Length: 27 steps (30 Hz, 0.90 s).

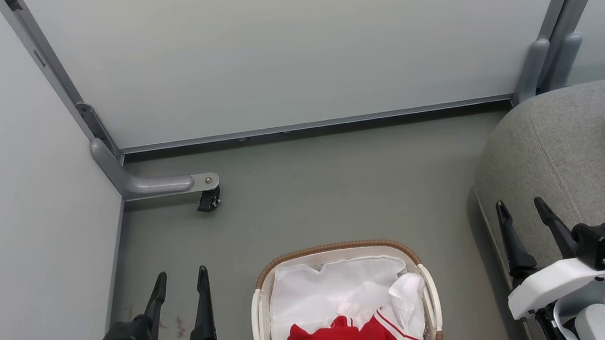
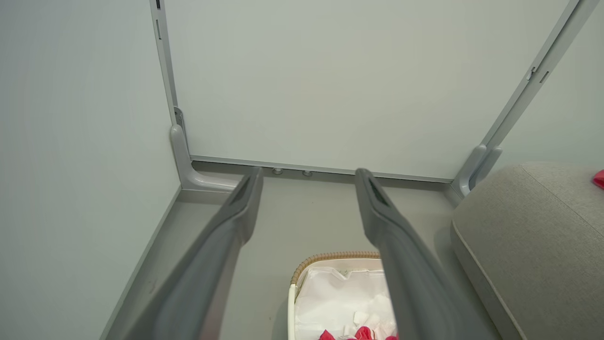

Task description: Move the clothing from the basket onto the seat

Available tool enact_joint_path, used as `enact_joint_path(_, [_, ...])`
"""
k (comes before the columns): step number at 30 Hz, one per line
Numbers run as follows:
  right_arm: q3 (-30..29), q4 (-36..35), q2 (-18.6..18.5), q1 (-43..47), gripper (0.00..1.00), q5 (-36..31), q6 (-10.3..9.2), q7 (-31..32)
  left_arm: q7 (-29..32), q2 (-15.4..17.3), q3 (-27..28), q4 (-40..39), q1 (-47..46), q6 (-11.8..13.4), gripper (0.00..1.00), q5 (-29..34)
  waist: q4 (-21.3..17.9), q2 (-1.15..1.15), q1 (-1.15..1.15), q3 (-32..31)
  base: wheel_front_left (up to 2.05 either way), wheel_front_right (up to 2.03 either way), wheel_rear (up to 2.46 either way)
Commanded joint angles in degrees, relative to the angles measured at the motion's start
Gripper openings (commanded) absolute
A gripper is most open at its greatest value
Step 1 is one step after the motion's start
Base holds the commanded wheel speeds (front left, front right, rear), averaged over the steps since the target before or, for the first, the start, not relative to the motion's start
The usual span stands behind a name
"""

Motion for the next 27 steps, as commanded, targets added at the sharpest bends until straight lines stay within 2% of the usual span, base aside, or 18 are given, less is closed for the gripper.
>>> enact_joint_path(1, [-0.04,0.08,-0.24,0.32,1.0,0.51,-0.08,-0.14,0.01,0.04,0.03,-0.09,0.08,-0.19,1.0,-0.12,-0.05,0.0,0.0,0.02,0.0,0.0,0.0])
enact_joint_path(15, [-0.14,-1.22,-0.24,-1.47,1.0,0.48,-0.08,-0.14,0.01,0.04,-1.93,0.14,-2.33,-0.19,1.0,0.61,-0.67,0.0,0.0,2.37,0.0,0.0,0.0])
enact_joint_path(21, [-1.76,-3.2,-0.24,-4.25,1.0,-0.46,-0.08,-0.13,0.01,0.07,-5.6,2.77,-7.54,-0.19,1.0,-0.01,-1.46,0.0,0.0,7.39,0.0,0.0,0.0])
enact_joint_path(27, [-3.65,-6.32,-0.23,-7.89,1.0,-1.85,-0.08,-0.14,0.01,0.07,-13.49,9.94,-16.39,-0.19,1.0,-2.74,-3.11,0.0,0.0,14.69,0.0,0.0,0.0])
